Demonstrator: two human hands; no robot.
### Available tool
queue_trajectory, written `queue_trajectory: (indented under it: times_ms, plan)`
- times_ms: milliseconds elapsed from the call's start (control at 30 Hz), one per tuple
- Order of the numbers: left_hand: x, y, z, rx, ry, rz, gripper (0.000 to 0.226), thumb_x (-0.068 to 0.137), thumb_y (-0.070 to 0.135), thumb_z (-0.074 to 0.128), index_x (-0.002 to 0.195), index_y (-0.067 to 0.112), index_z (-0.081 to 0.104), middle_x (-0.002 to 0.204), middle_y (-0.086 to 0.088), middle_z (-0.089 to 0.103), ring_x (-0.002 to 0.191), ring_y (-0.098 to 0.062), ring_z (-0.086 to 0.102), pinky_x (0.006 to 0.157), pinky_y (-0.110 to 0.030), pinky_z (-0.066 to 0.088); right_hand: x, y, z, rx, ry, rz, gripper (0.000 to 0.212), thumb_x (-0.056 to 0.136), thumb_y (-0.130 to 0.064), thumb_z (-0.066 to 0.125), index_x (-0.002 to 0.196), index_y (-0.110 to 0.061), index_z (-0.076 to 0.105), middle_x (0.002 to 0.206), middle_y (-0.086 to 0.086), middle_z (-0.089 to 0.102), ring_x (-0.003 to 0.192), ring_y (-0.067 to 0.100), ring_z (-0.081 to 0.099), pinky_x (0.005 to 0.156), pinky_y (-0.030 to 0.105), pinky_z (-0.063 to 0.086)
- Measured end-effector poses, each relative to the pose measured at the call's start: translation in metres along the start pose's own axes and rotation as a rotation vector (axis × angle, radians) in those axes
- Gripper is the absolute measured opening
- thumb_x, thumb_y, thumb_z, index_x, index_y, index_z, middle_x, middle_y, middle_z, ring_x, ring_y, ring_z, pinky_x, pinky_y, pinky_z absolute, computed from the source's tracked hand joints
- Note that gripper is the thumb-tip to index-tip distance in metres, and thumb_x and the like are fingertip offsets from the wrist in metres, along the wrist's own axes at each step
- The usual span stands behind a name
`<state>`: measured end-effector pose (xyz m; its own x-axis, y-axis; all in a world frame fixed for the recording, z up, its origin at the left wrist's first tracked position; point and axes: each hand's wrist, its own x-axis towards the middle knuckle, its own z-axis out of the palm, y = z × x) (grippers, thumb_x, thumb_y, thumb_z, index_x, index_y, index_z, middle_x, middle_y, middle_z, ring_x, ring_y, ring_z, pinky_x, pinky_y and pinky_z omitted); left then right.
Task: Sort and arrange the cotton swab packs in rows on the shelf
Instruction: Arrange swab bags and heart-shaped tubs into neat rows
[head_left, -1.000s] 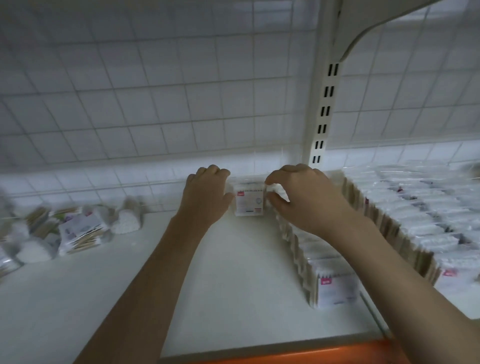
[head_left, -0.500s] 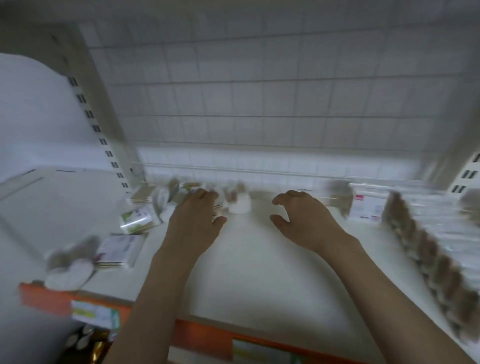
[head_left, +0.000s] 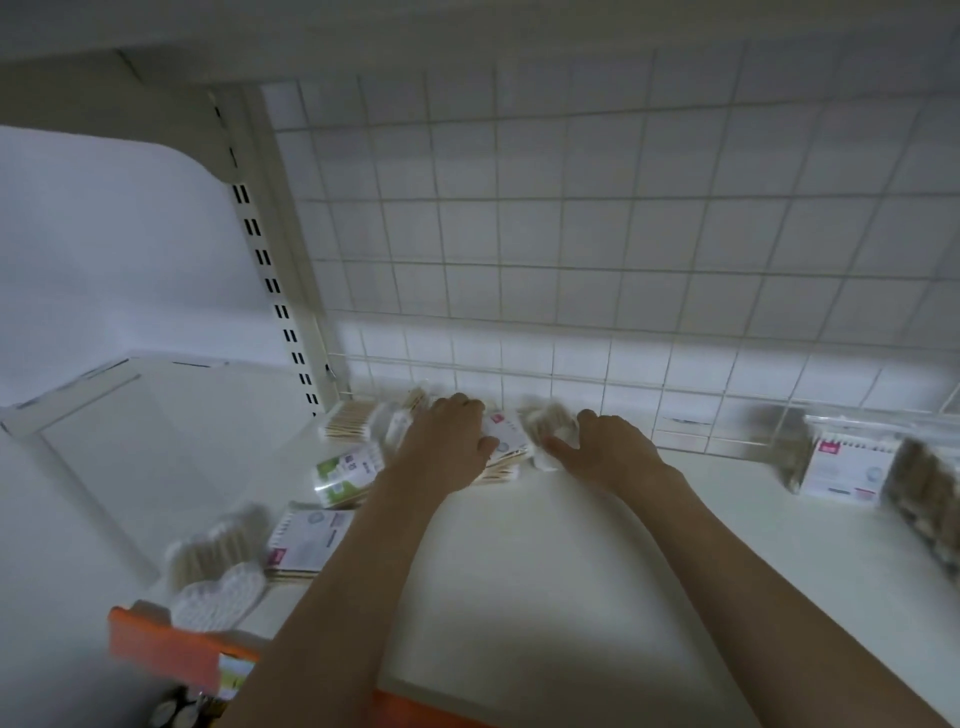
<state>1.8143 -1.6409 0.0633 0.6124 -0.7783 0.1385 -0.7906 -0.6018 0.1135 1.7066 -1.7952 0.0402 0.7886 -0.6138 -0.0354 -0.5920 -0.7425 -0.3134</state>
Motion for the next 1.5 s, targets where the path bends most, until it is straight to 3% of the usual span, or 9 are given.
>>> queue_trajectory:
  times_ms: [233, 433, 567, 767, 933, 1100, 1200, 1300, 1500]
  plan:
    - [0.017, -0.004, 0.016, 0.025, -0.137, 0.014, 0.048, 0.087, 0.046, 0.052, 0.12, 0.012, 0.048, 0.122, -0.005, 0.049, 0.114, -0.025, 0.046, 0.091, -0.038, 0.041, 0.0, 0.0, 0.007, 0.106, -0.013, 0.069, 0.055, 0.087, -0.058, 0.041, 0.116, -0.012, 0.052, 0.111, 0.008, 0.059, 0.099, 0.026, 0.057, 0.072, 0.03, 0.04]
    - [0.012, 0.0, 0.02, 0.001, -0.037, 0.029, 0.059, 0.079, 0.044, 0.062, 0.129, 0.02, 0.04, 0.126, 0.001, 0.052, 0.119, -0.023, 0.046, 0.098, -0.037, 0.033, -0.009, 0.007, 0.005, 0.172, 0.026, 0.067, 0.051, 0.086, -0.056, 0.048, 0.115, -0.014, 0.051, 0.11, 0.008, 0.059, 0.099, 0.027, 0.057, 0.076, 0.032, 0.044]
    - [0.004, 0.007, 0.021, -0.022, 0.012, 0.015, 0.059, 0.078, 0.04, 0.063, 0.13, 0.023, 0.04, 0.127, 0.003, 0.05, 0.122, -0.023, 0.043, 0.103, -0.038, 0.029, -0.023, 0.021, -0.001, 0.258, 0.088, 0.069, 0.045, 0.084, -0.048, 0.055, 0.116, -0.016, 0.051, 0.107, 0.006, 0.059, 0.092, 0.024, 0.055, 0.07, 0.027, 0.038]
    - [-0.018, 0.028, 0.026, -0.317, 0.133, -0.006, 0.033, 0.075, 0.018, 0.064, 0.104, 0.021, 0.048, 0.103, 0.004, 0.055, 0.093, -0.017, 0.052, 0.074, -0.027, 0.037, -0.065, 0.044, -0.015, 0.439, 0.228, 0.045, 0.04, 0.08, -0.035, 0.062, 0.118, -0.024, 0.053, 0.105, -0.002, 0.041, 0.082, 0.014, 0.052, 0.071, 0.02, 0.037]
    - [-0.038, 0.057, 0.024, -0.455, 0.274, -0.027, 0.025, 0.075, 0.015, 0.064, 0.087, 0.02, 0.043, 0.069, 0.014, 0.048, 0.063, -0.008, 0.05, 0.065, -0.03, 0.038, -0.108, 0.064, -0.032, 0.447, 0.402, -0.011, 0.042, 0.079, -0.022, 0.064, 0.119, -0.025, 0.051, 0.103, -0.006, 0.042, 0.08, 0.01, 0.049, 0.06, 0.004, 0.033]
    - [-0.049, 0.094, 0.012, -0.615, 0.304, 0.058, 0.059, 0.078, 0.012, 0.065, 0.128, 0.028, 0.037, 0.077, 0.024, 0.044, 0.066, 0.002, 0.049, 0.057, -0.023, 0.048, -0.14, 0.087, -0.051, 0.384, 0.522, -0.024, 0.051, 0.077, -0.016, 0.066, 0.124, -0.022, 0.049, 0.113, -0.006, 0.047, 0.091, 0.01, 0.046, 0.068, 0.007, 0.031]
    - [-0.048, 0.118, 0.004, -0.599, 0.321, 0.135, 0.044, 0.078, 0.014, 0.062, 0.116, 0.03, 0.047, 0.089, 0.016, 0.052, 0.072, -0.003, 0.051, 0.058, -0.018, 0.045, -0.159, 0.103, -0.067, 0.367, 0.611, -0.007, 0.05, 0.075, -0.011, 0.068, 0.122, -0.019, 0.052, 0.107, -0.008, 0.047, 0.093, 0.01, 0.046, 0.072, 0.009, 0.027]
    - [-0.043, 0.145, 0.001, -0.636, 0.33, 0.192, 0.031, 0.076, 0.015, 0.063, 0.094, 0.035, 0.047, 0.084, 0.021, 0.054, 0.069, 0.0, 0.053, 0.054, -0.008, 0.037, -0.176, 0.119, -0.084, 0.347, 0.707, 0.021, 0.047, 0.076, -0.011, 0.068, 0.12, -0.019, 0.054, 0.106, -0.01, 0.047, 0.093, 0.007, 0.045, 0.074, 0.009, 0.028]
    - [-0.033, 0.207, 0.012, -0.765, 0.219, 0.288, 0.028, 0.076, 0.013, 0.064, 0.088, 0.036, 0.052, 0.08, 0.019, 0.06, 0.067, -0.001, 0.054, 0.054, -0.014, 0.039, -0.204, 0.145, -0.104, 0.337, 0.826, 0.069, 0.044, 0.078, -0.01, 0.067, 0.119, -0.018, 0.056, 0.111, -0.01, 0.047, 0.082, -0.003, 0.046, 0.071, -0.003, 0.031]
